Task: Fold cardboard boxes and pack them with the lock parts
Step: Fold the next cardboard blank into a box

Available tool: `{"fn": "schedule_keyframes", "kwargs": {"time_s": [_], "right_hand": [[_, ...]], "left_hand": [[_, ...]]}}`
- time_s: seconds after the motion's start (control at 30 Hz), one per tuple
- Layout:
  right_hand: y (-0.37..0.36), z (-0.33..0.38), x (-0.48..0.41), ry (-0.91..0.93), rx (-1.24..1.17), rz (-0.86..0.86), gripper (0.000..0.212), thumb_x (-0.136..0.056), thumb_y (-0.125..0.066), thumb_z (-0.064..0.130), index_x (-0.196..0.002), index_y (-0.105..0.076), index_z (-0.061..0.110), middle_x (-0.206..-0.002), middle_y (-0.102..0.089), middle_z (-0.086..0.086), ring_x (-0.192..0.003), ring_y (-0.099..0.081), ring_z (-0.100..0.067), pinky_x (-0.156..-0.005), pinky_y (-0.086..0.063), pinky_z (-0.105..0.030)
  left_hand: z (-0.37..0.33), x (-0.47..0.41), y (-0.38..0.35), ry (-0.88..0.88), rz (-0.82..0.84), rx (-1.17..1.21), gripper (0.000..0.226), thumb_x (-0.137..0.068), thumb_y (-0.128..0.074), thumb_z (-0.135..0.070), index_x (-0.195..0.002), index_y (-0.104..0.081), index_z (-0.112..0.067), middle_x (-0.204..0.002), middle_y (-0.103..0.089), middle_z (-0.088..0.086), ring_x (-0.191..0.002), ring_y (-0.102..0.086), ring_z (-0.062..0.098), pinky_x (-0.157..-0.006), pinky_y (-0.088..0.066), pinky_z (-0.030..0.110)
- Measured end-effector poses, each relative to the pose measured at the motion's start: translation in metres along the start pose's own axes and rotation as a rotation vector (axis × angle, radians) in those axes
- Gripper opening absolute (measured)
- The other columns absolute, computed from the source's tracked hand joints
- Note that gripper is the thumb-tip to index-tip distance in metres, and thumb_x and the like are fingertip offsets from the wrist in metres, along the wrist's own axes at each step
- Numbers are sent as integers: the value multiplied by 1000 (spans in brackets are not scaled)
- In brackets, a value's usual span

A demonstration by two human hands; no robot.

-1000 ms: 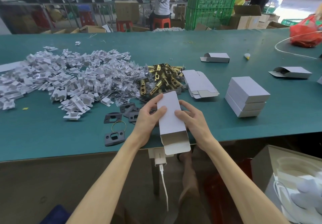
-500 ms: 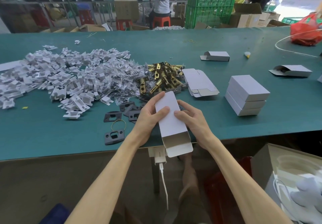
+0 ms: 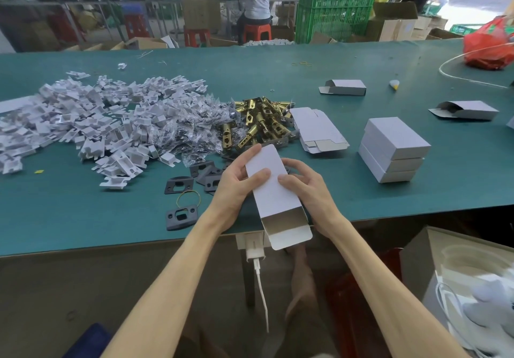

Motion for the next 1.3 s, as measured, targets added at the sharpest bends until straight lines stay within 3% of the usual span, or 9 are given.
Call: {"fn": "schedule_keyframes", "kwargs": {"time_s": [0.43,0.63,0.9,1.13,1.3], "right_hand": [[4,-5,-2,-16,-11,-6,38,-94,-68,27,-129,-55,22,-94,-76,-7,-80,-74,-24,-66,-59,-28],[5,-7,-4,-28,-32,-35,31,-95,-69,23,-124,-60,23,-92,-77,-2,-77,-74,-19,-62,-58,-25],[7,-8,-4,-39,20,-76,39,-83,-69,43,-119,-65,27,-90,-72,19,-79,-72,-9,-60,-53,-15],[8,-7,-2,-13,18,-61,34,-86,-70,41,-119,-65,31,-92,-75,10,-80,-73,-16,-62,-56,-19],[9,-5,-1,2,-25,-54,28,-92,-71,34,-119,-66,33,-93,-75,-3,-78,-72,-19,-63,-57,-24]], "left_hand": [[-2,1,-2,-7,9,12,64,-94,-73,-15,-152,-50,-24,-140,-65,8,-120,-66,27,-101,-56,44],[-3,2,-2,-30,29,-8,59,-92,-75,-18,-147,-56,-28,-140,-64,10,-118,-65,25,-102,-55,46],[0,0,-2,-30,41,-36,52,-91,-77,-25,-141,-64,-30,-140,-64,13,-114,-65,23,-105,-52,49],[5,-3,3,-1,51,-30,57,-86,-81,-35,-138,-64,-22,-127,-73,11,-114,-69,28,-108,-51,52],[5,-1,0,-4,85,-61,40,-94,-74,-33,-134,-69,-26,-126,-72,11,-111,-68,26,-104,-52,50]]}}
Point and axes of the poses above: each hand's wrist, its own x-axis away from the middle knuckle, its own y-axis out of the back of the hand, z = x × y, the point moved 2 cm from there along -x, towards the middle knuckle
